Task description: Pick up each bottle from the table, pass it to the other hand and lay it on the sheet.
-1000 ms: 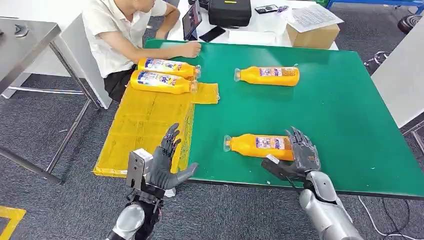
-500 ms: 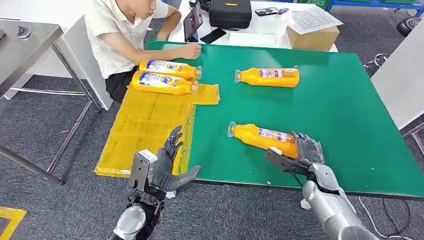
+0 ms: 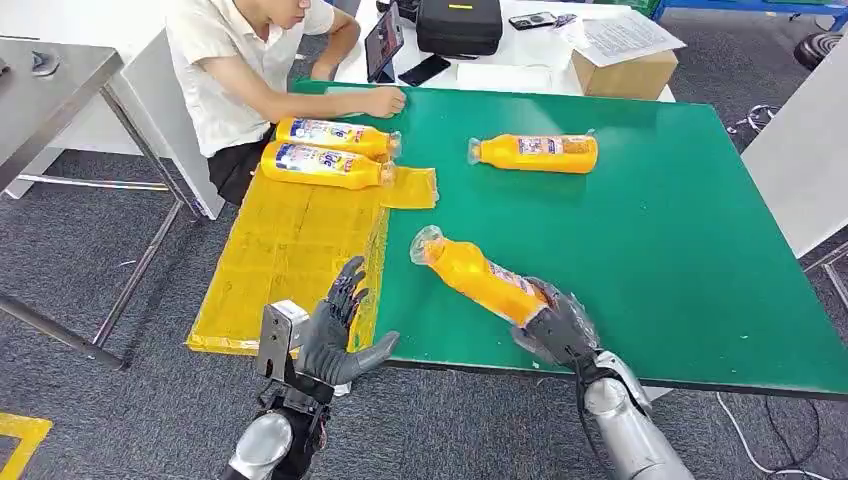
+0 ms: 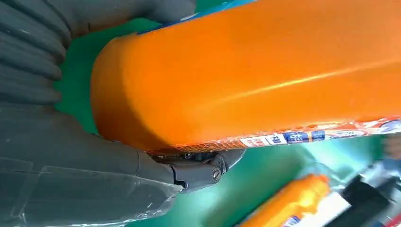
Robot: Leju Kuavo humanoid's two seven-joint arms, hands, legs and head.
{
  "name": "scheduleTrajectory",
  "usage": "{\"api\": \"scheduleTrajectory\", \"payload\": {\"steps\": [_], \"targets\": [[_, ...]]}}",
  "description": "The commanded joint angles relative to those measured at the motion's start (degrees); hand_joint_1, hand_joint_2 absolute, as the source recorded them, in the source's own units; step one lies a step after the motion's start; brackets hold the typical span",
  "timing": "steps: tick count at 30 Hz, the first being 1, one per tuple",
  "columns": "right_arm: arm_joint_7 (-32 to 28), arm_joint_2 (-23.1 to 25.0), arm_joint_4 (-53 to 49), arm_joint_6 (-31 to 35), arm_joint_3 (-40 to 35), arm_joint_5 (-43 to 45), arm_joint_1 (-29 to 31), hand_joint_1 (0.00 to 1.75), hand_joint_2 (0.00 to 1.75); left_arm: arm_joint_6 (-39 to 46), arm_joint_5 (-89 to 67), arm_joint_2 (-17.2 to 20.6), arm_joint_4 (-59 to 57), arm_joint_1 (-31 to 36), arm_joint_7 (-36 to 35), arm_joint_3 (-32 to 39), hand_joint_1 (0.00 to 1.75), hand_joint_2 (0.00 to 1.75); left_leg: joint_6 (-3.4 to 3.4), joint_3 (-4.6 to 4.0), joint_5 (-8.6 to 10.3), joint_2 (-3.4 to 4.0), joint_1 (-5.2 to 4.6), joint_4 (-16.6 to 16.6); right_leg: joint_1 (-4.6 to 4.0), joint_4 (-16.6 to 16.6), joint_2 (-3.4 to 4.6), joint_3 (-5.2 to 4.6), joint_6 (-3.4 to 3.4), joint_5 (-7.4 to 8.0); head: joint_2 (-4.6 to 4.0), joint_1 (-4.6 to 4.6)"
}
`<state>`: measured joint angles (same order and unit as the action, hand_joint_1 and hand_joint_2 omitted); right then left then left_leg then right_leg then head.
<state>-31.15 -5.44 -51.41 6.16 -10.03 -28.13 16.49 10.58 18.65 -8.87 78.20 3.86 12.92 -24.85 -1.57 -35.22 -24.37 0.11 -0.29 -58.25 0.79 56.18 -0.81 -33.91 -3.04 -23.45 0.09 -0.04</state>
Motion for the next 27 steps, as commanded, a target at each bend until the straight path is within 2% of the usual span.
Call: {"api": "scheduleTrajectory", "payload": {"steps": [1,4,6,12,16,21,23,24,27], "targets": [[-0.73,6.78,-17.12,-0.1,-3.81,7.28,-5.37,1.75,1.75,0.77,3.41,1.51,-5.37,1.51,0.36,-2.85,0.0,1.75,0.08,0.11,-0.09,0.13,0.01,0.04,-0.01,-0.02,0.17,0.06,0.08,-0.05,0.0,0.0],[-0.69,6.52,-16.71,0.18,-4.06,7.52,-5.27,1.75,1.75,0.88,3.51,1.56,-5.25,1.55,0.39,-2.96,0.0,1.75,0.09,0.03,-0.07,0.09,0.01,0.04,-0.01,-0.03,0.12,-0.02,0.09,-0.04,0.0,-0.02],[-1.15,7.42,-16.33,-0.34,-4.65,8.76,-5.63,1.61,1.75,0.86,3.47,1.63,-5.01,1.55,0.43,-3.46,0.0,1.75,0.12,0.08,-0.1,0.05,0.02,0.04,-0.02,-0.04,0.1,0.01,0.12,-0.08,0.0,-0.02],[-1.65,11.12,-11.28,-0.59,-9.75,10.12,-5.25,1.68,1.75,0.99,2.68,1.67,-3.22,1.77,0.7,-5.51,0.0,1.75,0.09,-0.02,-0.1,0.16,0.05,0.02,-0.05,-0.06,0.2,-0.08,0.1,-0.04,0.0,0.02],[-1.32,11.72,-6.26,-0.9,-13.29,9.66,-3.51,1.69,1.75,0.7,2.66,1.82,-1.8,1.92,0.72,-6.53,0.0,1.75,0.12,0.06,-0.09,0.09,0.04,0.07,-0.04,-0.07,0.14,-0.02,0.13,-0.07,0.0,0.0],[-1.37,11.58,-5.02,-0.48,-13.68,9.7,-3.02,1.68,1.75,0.46,2.45,2.06,-0.94,1.73,0.86,-7.09,0.0,1.75,0.1,0.07,-0.1,0.1,0.03,0.06,-0.03,-0.07,0.15,0.0,0.11,-0.07,0.0,-0.02],[-0.75,11.46,-3.95,1.31,-15.0,7.67,-2.61,1.75,1.75,0.15,2.12,2.14,-0.16,1.46,1.05,-7.58,0.0,1.75,0.11,0.09,-0.12,0.05,0.06,0.05,-0.05,-0.07,0.12,0.05,0.13,-0.09,0.0,0.0],[-0.83,11.49,-3.61,1.76,-15.67,6.81,-2.44,1.71,1.75,0.09,2.08,2.16,-0.03,1.48,1.02,-7.7,0.0,1.75,0.08,0.01,-0.09,0.06,0.03,0.06,-0.02,-0.06,0.12,-0.04,0.09,-0.05,0.0,0.0],[-0.81,12.08,-2.42,4.84,-17.81,3.44,-1.63,1.75,1.75,0.3,2.69,1.63,-1.42,2.27,0.34,-7.29,0.0,1.75,0.1,0.0,-0.11,0.12,0.03,0.03,-0.03,-0.06,0.18,-0.04,0.11,-0.05,0.0,0.0]]}}
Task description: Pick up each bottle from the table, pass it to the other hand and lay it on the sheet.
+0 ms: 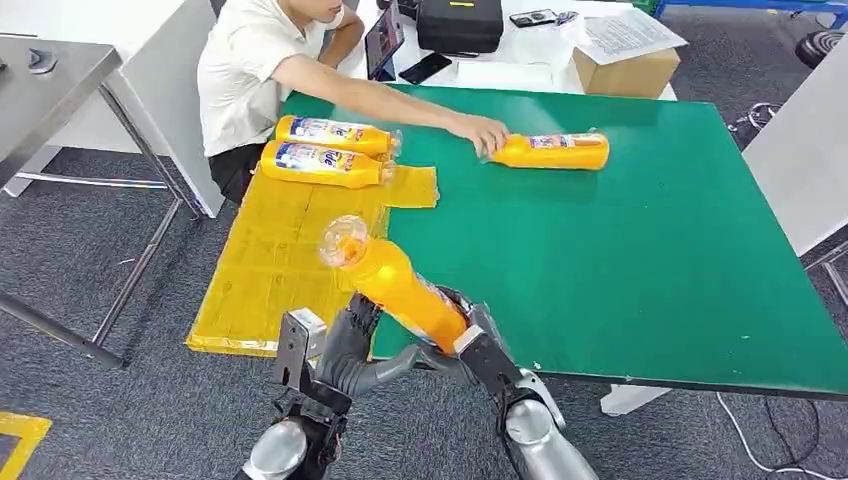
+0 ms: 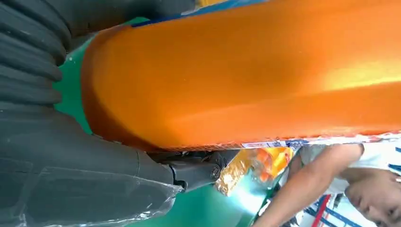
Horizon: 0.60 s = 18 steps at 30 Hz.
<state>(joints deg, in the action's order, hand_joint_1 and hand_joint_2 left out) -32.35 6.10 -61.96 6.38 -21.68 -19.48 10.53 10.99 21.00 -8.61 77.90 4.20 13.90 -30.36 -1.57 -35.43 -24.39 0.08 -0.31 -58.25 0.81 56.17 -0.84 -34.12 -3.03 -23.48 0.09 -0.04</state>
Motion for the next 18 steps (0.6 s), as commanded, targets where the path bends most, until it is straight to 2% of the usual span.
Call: {"api": "scheduleTrajectory", "payload": {"steps": [1,5,14,18], "targets": [[0.45,0.7,8.24,4.99,-6.51,-5.57,4.4,1.75,1.75,-0.15,0.5,1.3,-1.41,2.15,-0.72,-1.66,0.0,1.75,0.13,0.28,-0.11,0.14,0.08,0.03,-0.07,-0.05,0.21,0.24,0.14,-0.04,0.0,0.0],[0.72,1.54,8.83,8.16,-10.44,-9.85,4.85,1.75,1.75,-1.98,3.82,0.52,-1.74,3.51,-0.89,-0.35,0.0,1.75,0.12,0.22,-0.07,0.1,0.06,0.04,-0.06,-0.03,0.16,0.16,0.13,-0.04,0.0,0.0],[0.69,2.05,9.51,8.94,-12.14,-10.51,4.98,1.75,1.75,-2.41,5.61,0.2,-1.79,4.29,-1.33,0.35,0.0,1.75,0.07,0.13,-0.03,0.01,0.06,0.02,-0.05,-0.02,0.05,0.08,0.07,-0.03,0.0,0.0],[-0.11,3.03,9.9,10.26,-15.14,-11.27,5.19,1.75,1.75,-2.09,10.55,-0.85,-2.74,5.79,-1.94,2.51,0.0,1.75,0.11,0.21,-0.07,0.0,0.08,0.01,-0.06,-0.02,0.06,0.17,0.11,-0.06,0.0,0.0]]}}
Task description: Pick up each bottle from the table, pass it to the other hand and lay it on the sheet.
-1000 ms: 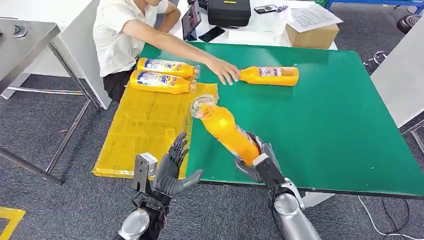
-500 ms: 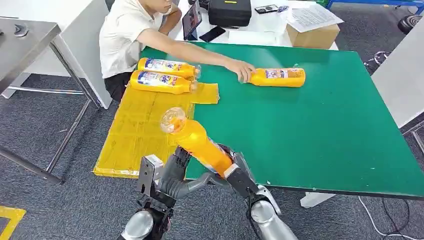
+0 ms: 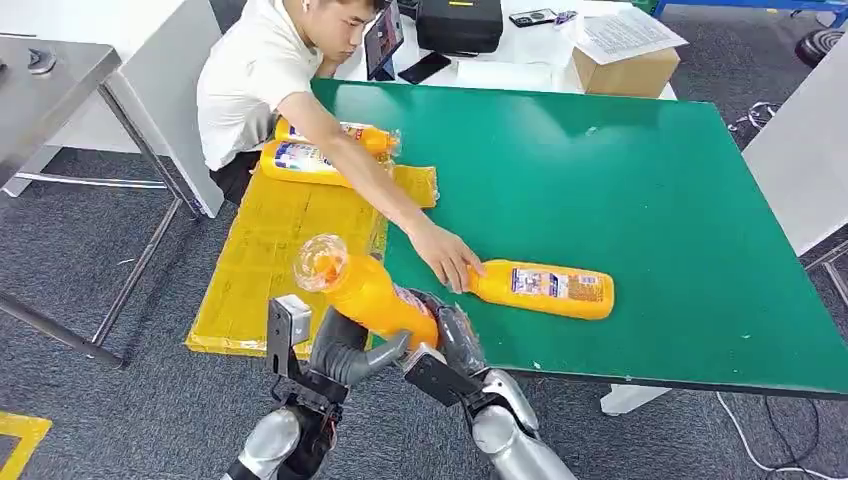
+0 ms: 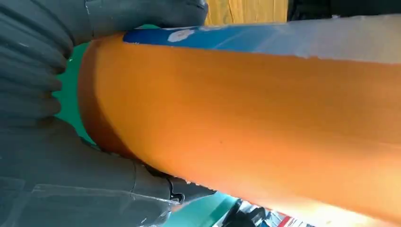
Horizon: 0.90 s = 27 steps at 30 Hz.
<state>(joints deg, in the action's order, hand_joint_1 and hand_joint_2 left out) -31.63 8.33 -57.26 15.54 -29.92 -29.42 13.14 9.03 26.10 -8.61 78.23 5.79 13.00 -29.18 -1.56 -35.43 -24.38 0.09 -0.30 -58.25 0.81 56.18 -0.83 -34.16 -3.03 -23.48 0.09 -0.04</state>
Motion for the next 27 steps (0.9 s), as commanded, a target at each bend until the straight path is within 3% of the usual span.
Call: {"api": "scheduleTrajectory", "payload": {"steps": [1,7,8,9,10,11,12,13,14,18,27], "targets": [[-0.75,1.24,5.29,2.46,-7.8,-1.76,2.59,1.75,1.75,-0.19,6.72,-0.88,-2.87,4.77,-1.1,1.6,0.0,1.75,0.07,0.08,-0.03,0.0,0.04,0.0,-0.03,-0.01,0.04,0.07,0.08,-0.02,0.0,0.0],[-0.66,1.36,5.42,2.78,-9.3,-0.36,2.6,1.73,1.75,0.19,8.32,-0.7,-2.08,5.25,-0.83,1.67,0.0,1.75,0.13,0.22,-0.08,-0.05,0.08,0.01,-0.08,-0.01,0.01,0.22,0.14,-0.09,0.0,0.0],[-0.71,1.32,5.66,3.1,-9.67,0.27,2.56,1.69,1.75,0.3,8.7,-0.66,-1.93,5.31,-0.55,1.57,0.0,1.75,0.11,0.17,-0.06,-0.03,0.08,0.01,-0.08,-0.02,0.02,0.16,0.11,-0.06,0.0,0.0],[-0.72,1.34,5.99,3.52,-9.92,0.28,2.6,1.5,1.75,0.34,8.93,-0.79,-1.68,5.31,-0.37,1.61,0.03,1.75,0.09,0.13,-0.05,-0.07,0.07,0.0,-0.07,-0.02,-0.02,0.14,0.1,-0.06,0.0,0.0],[-0.91,1.48,6.51,3.73,-10.22,0.73,2.56,1.36,1.75,0.39,8.9,-0.72,-1.17,5.3,-0.02,1.49,0.99,1.75,0.13,0.23,-0.1,-0.05,0.1,-0.01,-0.1,-0.01,0.01,0.23,0.13,-0.1,0.0,-0.02],[-1.12,1.58,6.76,3.85,-10.5,0.84,2.59,1.26,1.75,0.44,8.78,-0.78,-0.82,5.22,0.51,1.53,1.75,1.75,0.11,0.19,-0.08,-0.04,0.08,0.01,-0.08,-0.02,0.01,0.19,0.11,-0.08,0.0,0.0],[-1.27,1.78,7.0,3.67,-10.71,1.19,2.59,0.52,1.75,0.54,8.88,-0.87,-0.65,5.22,0.62,1.64,1.75,1.75,0.12,0.21,-0.09,-0.04,0.08,0.0,-0.08,-0.02,0.02,0.22,0.12,-0.09,0.0,0.0],[-1.48,2.01,7.14,3.59,-10.92,1.7,2.54,0.07,1.75,0.67,9.07,-0.91,-0.52,5.26,0.75,1.75,1.75,1.75,0.11,0.23,-0.1,-0.04,0.09,0.0,-0.09,-0.02,0.02,0.23,0.12,-0.1,0.0,0.0],[-1.7,2.21,7.12,3.62,-11.1,2.17,2.37,0.0,1.75,0.79,9.13,-0.88,-0.41,5.33,0.94,1.87,1.75,1.75,0.09,0.13,-0.07,-0.04,0.09,-0.02,-0.08,-0.01,0.01,0.15,0.1,-0.07,0.0,0.0],[-2.53,2.33,6.82,5.66,-12.36,1.21,1.64,0.0,1.75,1.44,9.02,-0.55,0.14,4.86,1.88,2.5,1.75,1.75,0.07,0.1,-0.03,-0.03,0.03,0.03,-0.03,-0.02,0.01,0.08,0.07,-0.04,0.0,-0.02],[-3.56,3.61,10.48,1.2,-8.91,10.12,1.03,0.0,1.75,2.11,9.91,0.37,0.13,4.95,2.61,5.11,1.75,1.75,0.12,0.28,-0.07,-0.1,0.05,0.08,-0.04,-0.05,-0.04,0.27,0.13,-0.11,0.0,0.0]]}}
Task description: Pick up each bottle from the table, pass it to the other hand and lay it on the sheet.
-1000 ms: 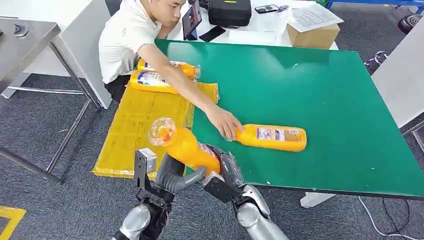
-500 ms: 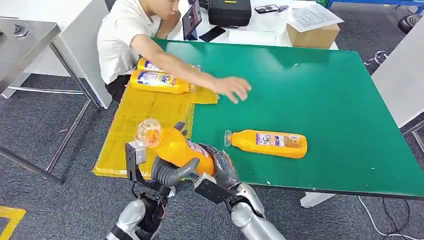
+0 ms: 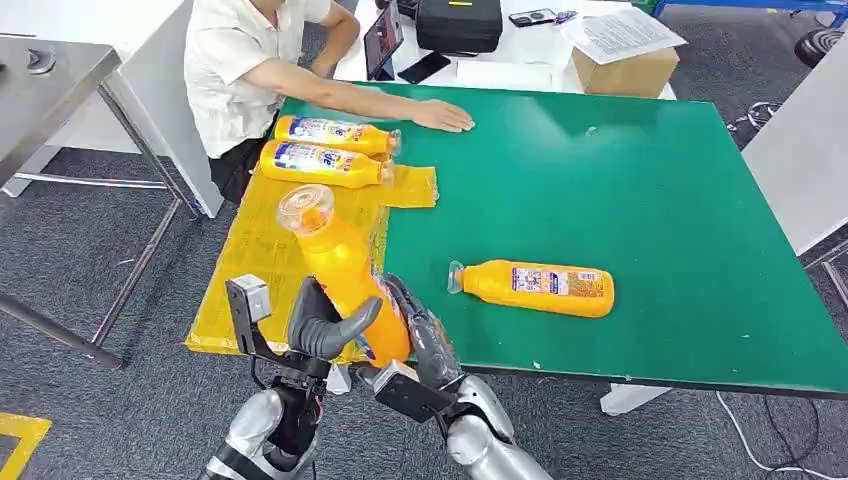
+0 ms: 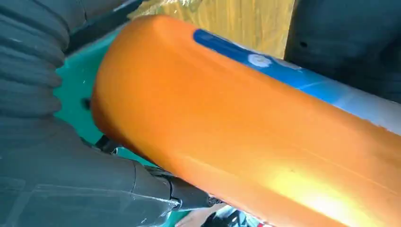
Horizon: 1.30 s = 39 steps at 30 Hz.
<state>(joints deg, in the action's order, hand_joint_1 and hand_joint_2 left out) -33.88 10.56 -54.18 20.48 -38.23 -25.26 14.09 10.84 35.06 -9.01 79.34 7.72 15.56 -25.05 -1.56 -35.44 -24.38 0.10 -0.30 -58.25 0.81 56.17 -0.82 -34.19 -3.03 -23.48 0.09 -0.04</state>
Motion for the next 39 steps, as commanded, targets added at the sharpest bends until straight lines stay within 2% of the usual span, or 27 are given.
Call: {"api": "scheduleTrajectory", "payload": {"steps": [1,7,8,10,11,12,15,16,18,20,21,22,28,30,33,36,39], "targets": [[-1.76,1.56,8.17,-3.23,0.09,6.44,0.17,0.0,1.75,0.52,0.73,1.09,-1.36,3.17,-0.35,0.8,1.75,1.75,0.1,0.18,-0.05,-0.08,0.08,0.04,-0.08,-0.06,-0.03,0.22,0.1,-0.06,0.0,0.02],[-2.84,1.1,8.07,-1.39,1.42,6.78,-0.43,0.0,1.75,2.2,-2.89,3.18,-3.5,4.69,-0.35,0.15,1.75,1.75,0.07,0.12,-0.01,-0.08,0.05,0.05,-0.05,-0.07,-0.04,0.13,0.07,-0.03,0.0,0.0],[-3.46,1.0,7.32,0.84,2.64,6.93,-1.13,0.0,1.75,4.21,-8.35,4.74,-4.74,5.96,0.73,-1.37,1.75,1.75,0.11,0.23,-0.05,-0.1,0.08,0.07,-0.07,-0.09,-0.04,0.24,0.11,-0.07,0.0,0.02],[-3.88,0.69,6.36,1.95,3.83,7.25,-1.83,0.0,1.75,5.08,-12.12,5.58,-6.15,6.95,1.15,-1.52,1.75,1.75,0.12,0.3,-0.02,-0.18,0.08,0.12,-0.07,-0.11,-0.12,0.32,0.13,-0.08,0.0,0.0],[-5.32,1.15,4.36,6.6,7.0,8.1,-3.37,0.0,1.75,8.29,-18.05,6.23,-7.45,7.66,1.75,-1.56,1.75,1.75,0.15,0.36,-0.06,-0.2,0.1,0.1,-0.08,-0.1,-0.12,0.4,0.16,-0.11,0.0,0.0],[-6.12,1.17,2.36,8.49,8.92,9.27,-4.44,0.0,1.75,9.9,-22.22,6.28,-7.53,7.43,2.42,-0.81,1.75,1.75,0.14,0.35,-0.04,-0.22,0.09,0.12,-0.08,-0.11,-0.15,0.38,0.15,-0.1,0.0,0.02],[-6.12,0.84,0.66,9.17,9.95,9.38,-5.09,0.0,1.75,9.44,-23.62,6.62,-7.66,7.4,2.55,-0.24,1.75,1.75,0.21,0.48,-0.13,-0.16,0.11,0.11,-0.09,-0.07,-0.05,0.49,0.23,-0.17,0.0,0.0],[-6.12,0.84,0.66,9.17,9.95,9.38,-5.09,0.0,1.75,9.44,-23.62,6.62,-7.66,7.4,2.55,-0.24,1.75,1.75,0.11,0.24,-0.05,-0.09,0.04,0.09,-0.03,-0.06,-0.03,0.24,0.11,-0.08,0.0,0.02],[-6.12,0.25,-10.83,19.41,12.49,12.39,-8.32,0.0,1.75,12.3,-33.62,7.71,-7.15,7.15,2.81,-0.21,1.75,1.75,0.12,0.28,-0.08,-0.11,0.04,0.06,-0.03,-0.03,-0.04,0.29,0.13,-0.12,0.0,0.02],[-6.12,1.52,-18.76,19.52,18.4,9.95,-10.9,0.0,1.75,15.13,-42.99,8.5,-7.57,7.65,2.43,0.17,1.75,1.75,0.15,0.32,-0.14,-0.09,0.09,0.02,-0.08,-0.01,0.0,0.35,0.16,-0.16,0.0,0.0],[-6.12,3.35,-24.66,19.52,23.3,7.43,-12.43,0.0,1.75,15.61,-48.84,8.9,-8.67,8.76,0.99,0.99,1.75,1.75,0.1,0.11,-0.09,-0.03,0.03,-0.02,-0.02,0.08,0.02,0.08,0.12,-0.11,0.0,0.0],[-6.12,3.99,-26.57,19.52,24.78,6.91,-12.75,0.0,1.75,16.32,-51.72,9.23,-9.53,9.49,0.43,0.96,1.75,1.75,0.13,0.09,-0.12,-0.07,0.04,-0.09,-0.03,0.15,-0.01,0.09,0.14,-0.16,0.0,0.02],[-6.12,3.99,-26.57,19.52,24.78,6.91,-12.75,0.0,1.75,16.32,-51.72,9.23,-9.53,9.49,0.43,0.96,1.75,1.75,0.1,0.1,-0.04,-0.1,0.04,0.01,-0.03,0.01,-0.05,0.12,0.11,-0.08,0.0,0.02],[-6.12,6.1,-31.32,19.52,27.18,5.67,-13.35,0.0,1.75,19.02,-63.15,8.64,-15.81,13.59,-3.67,1.17,1.75,1.75,0.11,0.05,-0.03,-0.15,0.04,-0.02,-0.03,0.06,-0.09,0.07,0.11,-0.09,0.0,0.0],[-6.12,5.2,-30.55,19.52,24.5,7.09,-12.55,0.0,1.75,19.24,-73.95,8.78,-23.94,18.51,-7.75,0.28,1.75,1.75,0.15,0.14,-0.05,-0.21,0.07,-0.03,-0.06,0.09,-0.13,0.16,0.16,-0.12,0.0,0.02],[-6.12,2.87,-26.02,19.52,18.93,10.97,-10.02,0.0,1.75,10.23,-80.09,7.48,-36.85,26.53,-11.52,-0.77,1.75,1.75,0.11,0.18,0.03,-0.12,0.07,0.06,-0.07,-0.04,-0.06,0.21,0.13,-0.01,0.0,0.0],[-6.12,2.8,-25.58,19.52,18.49,11.42,-9.74,0.0,1.75,9.15,-80.08,7.19,-38.45,27.51,-11.7,-0.6,1.75,1.75,0.13,0.19,0.05,-0.2,0.1,0.02,-0.09,-0.01,-0.13,0.25,0.14,-0.02,0.0,0.02]]}}
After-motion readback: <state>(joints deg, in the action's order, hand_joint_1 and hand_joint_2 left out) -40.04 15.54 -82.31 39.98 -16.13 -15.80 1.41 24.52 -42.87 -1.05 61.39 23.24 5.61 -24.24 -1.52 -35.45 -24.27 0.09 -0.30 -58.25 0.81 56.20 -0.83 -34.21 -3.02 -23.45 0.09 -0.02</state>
